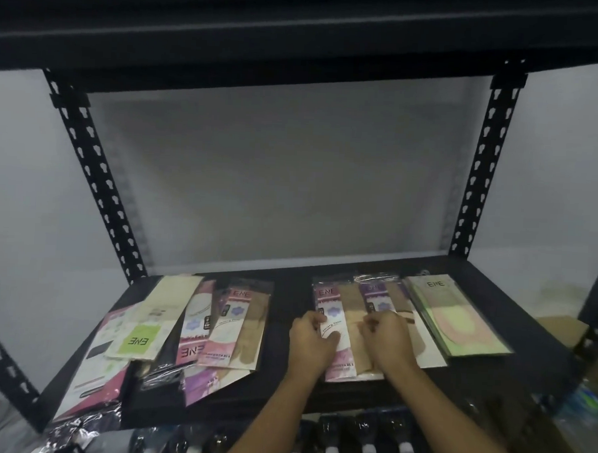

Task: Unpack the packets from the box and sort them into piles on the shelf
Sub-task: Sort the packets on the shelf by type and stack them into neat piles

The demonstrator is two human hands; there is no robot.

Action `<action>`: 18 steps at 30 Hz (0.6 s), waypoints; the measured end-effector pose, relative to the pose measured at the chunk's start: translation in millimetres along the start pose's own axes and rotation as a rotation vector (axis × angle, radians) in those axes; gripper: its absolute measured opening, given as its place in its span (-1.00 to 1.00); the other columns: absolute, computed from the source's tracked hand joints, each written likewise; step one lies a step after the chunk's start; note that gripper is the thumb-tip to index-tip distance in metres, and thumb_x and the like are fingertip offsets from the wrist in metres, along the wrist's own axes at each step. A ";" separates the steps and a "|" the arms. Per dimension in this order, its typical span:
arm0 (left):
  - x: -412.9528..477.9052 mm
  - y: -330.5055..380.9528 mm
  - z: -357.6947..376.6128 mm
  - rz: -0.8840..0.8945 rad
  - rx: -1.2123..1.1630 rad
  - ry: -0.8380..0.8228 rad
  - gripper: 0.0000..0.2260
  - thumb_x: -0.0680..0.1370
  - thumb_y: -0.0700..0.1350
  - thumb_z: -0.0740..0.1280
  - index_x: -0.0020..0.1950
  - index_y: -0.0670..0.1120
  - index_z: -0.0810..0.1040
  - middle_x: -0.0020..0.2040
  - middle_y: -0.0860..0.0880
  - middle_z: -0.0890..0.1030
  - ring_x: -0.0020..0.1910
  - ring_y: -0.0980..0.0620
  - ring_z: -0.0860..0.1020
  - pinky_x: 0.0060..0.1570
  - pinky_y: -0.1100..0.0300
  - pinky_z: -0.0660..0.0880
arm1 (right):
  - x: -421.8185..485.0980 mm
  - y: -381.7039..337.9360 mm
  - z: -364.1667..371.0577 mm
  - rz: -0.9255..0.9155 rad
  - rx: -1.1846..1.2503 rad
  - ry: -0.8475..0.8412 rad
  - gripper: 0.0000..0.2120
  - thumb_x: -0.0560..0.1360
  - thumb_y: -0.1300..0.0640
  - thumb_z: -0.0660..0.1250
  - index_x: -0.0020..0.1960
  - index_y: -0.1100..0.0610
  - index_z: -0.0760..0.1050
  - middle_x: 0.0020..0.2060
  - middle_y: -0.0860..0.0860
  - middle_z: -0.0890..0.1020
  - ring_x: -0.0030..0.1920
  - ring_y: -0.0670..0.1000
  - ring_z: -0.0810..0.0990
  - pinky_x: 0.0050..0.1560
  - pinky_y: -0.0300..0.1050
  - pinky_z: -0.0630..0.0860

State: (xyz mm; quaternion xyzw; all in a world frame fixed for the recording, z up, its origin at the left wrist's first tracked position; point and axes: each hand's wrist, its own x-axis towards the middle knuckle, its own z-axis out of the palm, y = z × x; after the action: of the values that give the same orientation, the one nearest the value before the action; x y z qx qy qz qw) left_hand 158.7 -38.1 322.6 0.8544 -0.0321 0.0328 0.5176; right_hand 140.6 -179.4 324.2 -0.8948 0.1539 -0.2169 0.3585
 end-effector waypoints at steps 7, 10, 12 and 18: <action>2.9 -4.7 0.0 0.048 0.116 -0.046 -0.73 0.49 -0.12 0.42 0.18 -0.12 0.57 0.19 -0.09 0.51 0.09 0.01 0.55 0.14 0.24 0.47 | -1.0 3.9 6.5 -0.027 -0.081 -0.040 -0.82 0.53 0.22 0.29 -0.08 0.27 0.65 -0.11 0.16 0.63 -0.19 0.06 0.57 -0.08 -0.17 0.50; 2.8 -7.0 -12.0 0.074 0.098 -0.031 -0.75 0.50 -0.08 0.43 0.16 -0.08 0.56 0.14 -0.05 0.52 0.02 0.07 0.53 0.04 0.30 0.47 | -1.4 -4.8 1.0 -0.020 -0.057 0.007 -0.78 0.54 0.18 0.28 0.05 0.28 0.62 0.01 0.16 0.61 -0.03 0.11 0.56 0.07 -0.03 0.53; 2.6 -10.1 -27.7 0.096 0.090 0.014 -0.76 0.50 -0.06 0.43 0.14 -0.05 0.55 0.11 0.01 0.53 0.01 0.11 0.52 0.00 0.33 0.45 | -4.0 -15.7 -1.0 -0.043 -0.032 0.028 -0.76 0.54 0.15 0.29 0.10 0.27 0.60 0.04 0.17 0.62 0.06 0.14 0.55 0.11 0.05 0.52; 1.9 -26.3 -96.0 0.062 0.065 0.208 -0.87 0.52 -0.05 0.41 -0.03 0.11 0.49 -0.09 0.18 0.51 -0.03 0.14 0.53 -0.24 0.47 0.29 | -22.7 -68.4 26.8 -0.233 0.125 0.023 -0.87 0.48 0.16 0.37 0.01 0.14 0.61 -0.06 0.00 0.61 -0.13 -0.16 0.53 -0.16 -0.33 0.47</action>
State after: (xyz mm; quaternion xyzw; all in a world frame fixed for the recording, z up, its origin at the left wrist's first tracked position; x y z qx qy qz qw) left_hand 160.8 59.1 344.0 0.8612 -0.0036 0.1385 0.4890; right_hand 142.6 -106.7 349.0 -0.8800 0.0394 -0.2765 0.3842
